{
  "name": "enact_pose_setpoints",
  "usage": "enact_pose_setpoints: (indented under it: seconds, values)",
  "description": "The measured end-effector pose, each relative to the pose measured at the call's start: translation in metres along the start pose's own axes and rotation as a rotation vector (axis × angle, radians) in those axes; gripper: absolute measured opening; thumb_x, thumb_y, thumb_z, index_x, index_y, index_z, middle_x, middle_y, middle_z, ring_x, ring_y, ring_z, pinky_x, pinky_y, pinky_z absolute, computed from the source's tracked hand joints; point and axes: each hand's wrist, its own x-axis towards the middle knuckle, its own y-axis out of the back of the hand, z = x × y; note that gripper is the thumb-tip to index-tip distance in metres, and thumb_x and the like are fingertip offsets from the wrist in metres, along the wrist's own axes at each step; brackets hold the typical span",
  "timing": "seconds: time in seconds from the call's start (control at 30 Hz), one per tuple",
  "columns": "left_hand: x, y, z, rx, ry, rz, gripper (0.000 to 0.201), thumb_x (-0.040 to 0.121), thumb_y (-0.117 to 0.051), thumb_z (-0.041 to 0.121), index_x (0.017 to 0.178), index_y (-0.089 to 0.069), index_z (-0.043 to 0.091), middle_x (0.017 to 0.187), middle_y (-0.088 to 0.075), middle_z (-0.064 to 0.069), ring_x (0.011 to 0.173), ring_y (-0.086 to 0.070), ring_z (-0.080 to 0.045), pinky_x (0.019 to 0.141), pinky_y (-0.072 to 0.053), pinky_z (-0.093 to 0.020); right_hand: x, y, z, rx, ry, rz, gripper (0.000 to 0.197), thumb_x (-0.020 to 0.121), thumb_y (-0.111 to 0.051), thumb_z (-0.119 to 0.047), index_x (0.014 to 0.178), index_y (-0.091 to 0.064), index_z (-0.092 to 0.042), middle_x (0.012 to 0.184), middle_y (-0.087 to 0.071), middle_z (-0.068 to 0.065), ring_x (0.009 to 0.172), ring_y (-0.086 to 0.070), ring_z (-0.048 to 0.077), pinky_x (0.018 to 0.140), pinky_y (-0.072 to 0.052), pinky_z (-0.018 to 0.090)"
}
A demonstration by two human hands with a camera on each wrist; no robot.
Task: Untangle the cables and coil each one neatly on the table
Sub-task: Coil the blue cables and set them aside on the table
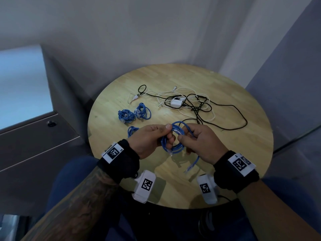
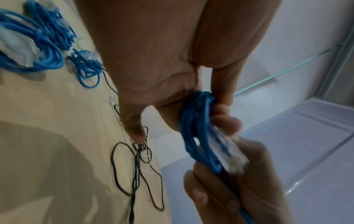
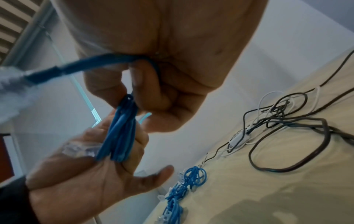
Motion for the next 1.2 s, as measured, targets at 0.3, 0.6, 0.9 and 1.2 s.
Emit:
enact_pose_setpoints:
  seconds: [0.3, 0.6, 0.9, 1.2]
  values:
    - [0.014, 0.0, -0.012, -0.199, -0.084, 0.423, 0.036, 0.101, -0.047, 0.027, 0.068, -0.043, 0.013, 0.059, -0.03, 0.004, 0.047, -0.023, -0.006, 0.042, -0.025, -0.015, 0.009, 0.01, 0.019, -0.113, -0.087, -0.006, 0.019, 0.098, -0.048, -0.007, 0.092, -0.063, -0.017, 0.072, -0.057, -0.01, 0.068, -0.049, 0.011, 0.065, -0.039, 0.024]
    - [0.014, -0.003, -0.019, -0.252, -0.023, 0.329, 0.036, 0.1, -0.048, 0.029, 0.069, -0.044, 0.01, 0.061, -0.026, 0.003, 0.047, -0.026, -0.005, 0.041, -0.027, -0.013, 0.016, 0.01, 0.024, 0.137, -0.078, 0.229, 0.026, 0.101, -0.045, 0.002, 0.096, -0.063, -0.016, 0.087, -0.073, 0.001, 0.071, -0.065, 0.011, 0.06, -0.049, 0.021]
    - [0.012, 0.0, -0.023, -0.42, 0.134, 0.053, 0.038, 0.097, -0.044, 0.043, 0.07, -0.044, 0.016, 0.056, -0.029, 0.008, 0.041, -0.027, -0.002, 0.062, -0.029, -0.022, 0.021, -0.008, 0.026, 0.497, -0.167, 0.249, 0.018, 0.102, -0.043, 0.001, 0.1, -0.059, -0.008, 0.079, -0.072, 0.003, 0.064, -0.065, 0.013, 0.061, -0.056, 0.024]
    - [0.019, -0.002, -0.041, -0.203, 0.03, 0.365, 0.044, 0.101, -0.043, 0.042, 0.066, -0.043, 0.015, 0.05, -0.033, 0.004, 0.047, -0.031, -0.012, 0.052, -0.028, -0.025, 0.01, -0.041, 0.033, 0.275, -0.217, 0.103, 0.053, 0.087, -0.074, -0.039, 0.13, -0.045, -0.029, 0.11, -0.07, 0.005, 0.095, -0.071, 0.017, 0.076, -0.057, 0.031]
